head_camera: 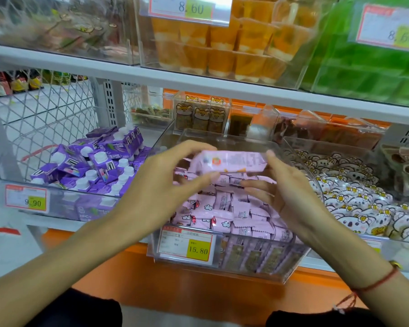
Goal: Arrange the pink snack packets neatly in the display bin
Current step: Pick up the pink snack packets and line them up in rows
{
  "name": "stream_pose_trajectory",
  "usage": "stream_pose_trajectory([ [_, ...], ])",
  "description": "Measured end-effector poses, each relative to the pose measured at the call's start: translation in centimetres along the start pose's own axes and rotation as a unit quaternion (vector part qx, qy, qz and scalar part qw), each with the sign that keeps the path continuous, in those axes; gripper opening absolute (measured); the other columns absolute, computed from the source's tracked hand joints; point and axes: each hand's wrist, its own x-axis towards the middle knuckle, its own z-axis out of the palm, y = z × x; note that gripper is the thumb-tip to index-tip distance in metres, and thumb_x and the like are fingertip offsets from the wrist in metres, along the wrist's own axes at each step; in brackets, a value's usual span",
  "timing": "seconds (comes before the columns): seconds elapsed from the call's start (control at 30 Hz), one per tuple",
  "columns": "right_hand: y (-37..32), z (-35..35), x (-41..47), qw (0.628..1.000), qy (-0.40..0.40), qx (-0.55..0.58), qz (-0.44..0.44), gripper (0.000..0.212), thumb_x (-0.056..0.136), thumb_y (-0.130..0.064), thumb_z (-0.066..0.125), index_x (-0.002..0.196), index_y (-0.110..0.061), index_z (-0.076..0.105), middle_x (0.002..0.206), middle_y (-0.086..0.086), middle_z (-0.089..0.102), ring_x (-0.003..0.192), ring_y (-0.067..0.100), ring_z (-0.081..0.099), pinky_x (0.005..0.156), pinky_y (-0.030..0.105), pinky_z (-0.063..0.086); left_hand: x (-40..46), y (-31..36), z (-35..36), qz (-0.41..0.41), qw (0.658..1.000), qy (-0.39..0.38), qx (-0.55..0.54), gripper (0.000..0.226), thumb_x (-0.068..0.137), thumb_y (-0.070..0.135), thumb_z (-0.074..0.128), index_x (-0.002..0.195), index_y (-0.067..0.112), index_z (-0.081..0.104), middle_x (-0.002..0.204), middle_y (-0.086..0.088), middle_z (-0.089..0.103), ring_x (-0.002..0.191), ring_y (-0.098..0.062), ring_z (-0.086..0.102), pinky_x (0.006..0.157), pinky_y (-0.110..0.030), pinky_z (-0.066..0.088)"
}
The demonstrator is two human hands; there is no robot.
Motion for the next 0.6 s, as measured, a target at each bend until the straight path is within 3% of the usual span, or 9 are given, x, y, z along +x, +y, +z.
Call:
stream_pose_trajectory([
  [0.1,-0.1,-0.3,0.1,0.988,0.059,-0.121,-0.072,0.037,0.096,-0.049,0.037,0.109,-0.019,0.055,0.101,0.001,0.063,0.079,0.012,0.065,0.065,0.025,0.056,0.4,0.0,0.1,-0.082,0.991,0.026,-0.098,0.023,0.073,0.054,0.060,0.076,0.032,0.065,0.085,-0.015,0.066,0.076,-0.026,0.066,0.065,-0.038,0.058],
  [0.17,-0.1,-0.3,-0.3,0.965,0.064,-0.190,-0.170,0.026,0.093,-0.050,0.042,0.105,-0.031,0.053,0.104,-0.009,0.061,0.092,0.003,0.060,0.079,0.024,0.050,0.5,0.0,0.2,-0.105,0.990,0.033,-0.093,0.025,0.070,0.057,0.059,0.067,0.032,0.062,0.085,-0.029,0.059,0.075,-0.035,0.063,0.064,-0.044,0.058],
  [0.23,0.0,-0.3,-1.0,0.933,0.010,-0.254,-0.255,0.028,0.088,-0.052,0.052,0.113,-0.038,0.052,0.112,-0.019,0.056,0.105,-0.007,0.052,0.088,0.016,0.041,0.4,-0.1,0.1,-0.117,0.990,0.032,-0.071,0.031,0.068,0.061,0.057,0.077,0.032,0.066,0.087,-0.029,0.060,0.077,-0.038,0.062,0.068,-0.050,0.055],
  [0.33,0.5,0.3,-1.6,0.849,-0.075,-0.407,-0.328,0.048,0.088,-0.046,0.057,0.133,-0.040,0.042,0.128,-0.025,0.043,0.121,-0.012,0.033,0.095,0.000,0.023,0.3,0.0,0.1,-0.124,0.991,0.030,-0.031,0.048,0.068,0.065,0.054,0.094,0.028,0.068,0.085,-0.017,0.064,0.077,-0.029,0.061,0.073,-0.046,0.052],
  [0.4,0.8,0.8,-1.6,0.811,-0.100,-0.462,-0.346,0.052,0.090,-0.037,0.059,0.138,-0.036,0.039,0.130,-0.021,0.044,0.123,-0.005,0.032,0.098,0.007,0.024,0.2,-0.1,0.2,-0.121,0.992,0.023,-0.020,0.049,0.070,0.066,0.053,0.096,0.027,0.067,0.087,-0.015,0.065,0.078,-0.025,0.061,0.076,-0.044,0.051],
  [0.47,0.6,1.0,-1.4,0.827,-0.099,-0.443,-0.333,0.050,0.088,-0.035,0.061,0.135,-0.036,0.043,0.127,-0.021,0.050,0.118,-0.007,0.040,0.094,0.006,0.030,0.2,-0.2,0.3,-0.114,0.993,0.025,-0.028,0.045,0.072,0.066,0.052,0.093,0.029,0.066,0.086,-0.018,0.066,0.077,-0.030,0.062,0.074,-0.049,0.051],
  [0.53,0.2,0.8,-1.2,0.872,-0.106,-0.374,-0.296,0.044,0.084,-0.034,0.066,0.125,-0.034,0.052,0.119,-0.023,0.056,0.110,-0.011,0.048,0.089,0.003,0.034,0.3,-0.1,0.4,-0.110,0.993,0.032,-0.040,0.048,0.072,0.066,0.050,0.091,0.025,0.067,0.083,-0.020,0.066,0.074,-0.034,0.062,0.067,-0.050,0.052],
  [0.6,0.1,0.7,-1.1,0.902,-0.118,-0.321,-0.263,0.037,0.078,-0.031,0.070,0.114,-0.027,0.061,0.110,-0.015,0.063,0.103,-0.003,0.058,0.087,0.010,0.043,0.3,0.0,0.5,-0.113,0.991,0.031,-0.071,0.053,0.070,0.065,0.052,0.099,0.023,0.066,0.083,-0.013,0.069,0.075,-0.027,0.065,0.060,-0.039,0.055],
])
